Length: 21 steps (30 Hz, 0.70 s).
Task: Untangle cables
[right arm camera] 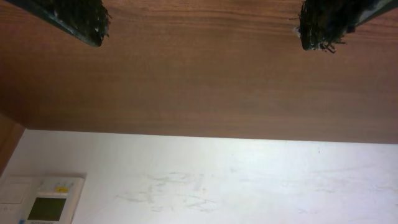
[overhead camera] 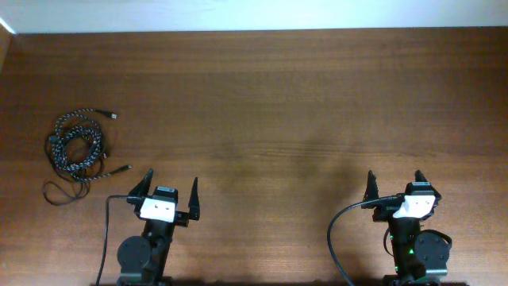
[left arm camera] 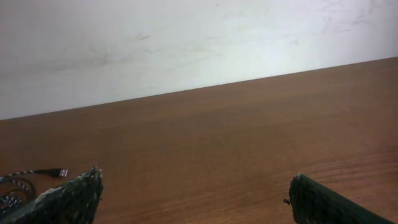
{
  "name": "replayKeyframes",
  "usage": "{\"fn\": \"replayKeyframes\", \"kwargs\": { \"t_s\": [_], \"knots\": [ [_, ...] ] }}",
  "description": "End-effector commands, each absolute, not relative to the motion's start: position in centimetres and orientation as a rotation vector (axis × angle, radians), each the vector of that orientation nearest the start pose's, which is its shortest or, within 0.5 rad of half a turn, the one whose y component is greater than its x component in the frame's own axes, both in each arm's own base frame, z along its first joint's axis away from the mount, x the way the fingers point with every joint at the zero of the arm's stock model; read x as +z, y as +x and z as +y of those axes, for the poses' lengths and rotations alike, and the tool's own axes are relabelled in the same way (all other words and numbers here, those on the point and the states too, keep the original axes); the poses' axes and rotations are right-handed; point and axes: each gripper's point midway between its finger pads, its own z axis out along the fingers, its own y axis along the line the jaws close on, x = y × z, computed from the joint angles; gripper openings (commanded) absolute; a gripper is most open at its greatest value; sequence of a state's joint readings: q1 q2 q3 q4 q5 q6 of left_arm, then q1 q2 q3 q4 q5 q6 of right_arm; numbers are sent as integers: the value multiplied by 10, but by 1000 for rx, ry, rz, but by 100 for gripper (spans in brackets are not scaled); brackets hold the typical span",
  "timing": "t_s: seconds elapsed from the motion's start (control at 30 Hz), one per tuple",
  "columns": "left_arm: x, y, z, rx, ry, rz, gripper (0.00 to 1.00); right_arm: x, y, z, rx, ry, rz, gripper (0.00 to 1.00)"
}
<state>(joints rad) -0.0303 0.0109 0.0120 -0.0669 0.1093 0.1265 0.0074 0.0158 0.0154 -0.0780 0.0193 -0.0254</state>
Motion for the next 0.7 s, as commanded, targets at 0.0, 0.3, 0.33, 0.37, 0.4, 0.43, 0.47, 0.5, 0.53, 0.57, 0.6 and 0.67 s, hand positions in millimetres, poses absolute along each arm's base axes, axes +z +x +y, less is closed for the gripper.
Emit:
{"fn": "replayKeyframes", "kwargs": {
  "t_s": [0.0,0.3,0.33,0.37,0.4,0.43,0.47,0.5,0.53,0.57,0.6,0.67],
  "knots": [
    [166,244,-30,-45,220,1598,99,156,246,-4,-38,0,1648,99],
    [230,223,-37,-104,231,1614,99,156,246,-4,-38,0,1648,99],
    [237,223,-32,-109,181,1666,99,156,246,-4,-38,0,1648,99],
    [247,223,-32,-110,180,1685,99,156,246,-4,-38,0,1648,99],
    [263,227,-29,-98,165,1721,99,156,246,-4,-38,0,1648,99],
    [274,230,-28,-98,158,1766,99,156,246,-4,-38,0,1648,99],
    [281,236,-28,-104,159,1830,99,156,246,-4,-38,0,1648,99],
    [292,245,-29,-112,160,1914,99,156,246,-4,-38,0,1648,99],
    [300,250,-29,-115,160,1956,99,156,246,-4,-38,0,1649,99],
    [314,261,-30,-128,161,2049,99,156,246,-4,-38,0,1648,99],
    [325,268,-43,-215,206,2092,99,156,246,-4,-38,0,1648,99],
    [337,267,-95,-569,384,2091,99,156,246,-4,-38,0,1648,99]
  ]
}}
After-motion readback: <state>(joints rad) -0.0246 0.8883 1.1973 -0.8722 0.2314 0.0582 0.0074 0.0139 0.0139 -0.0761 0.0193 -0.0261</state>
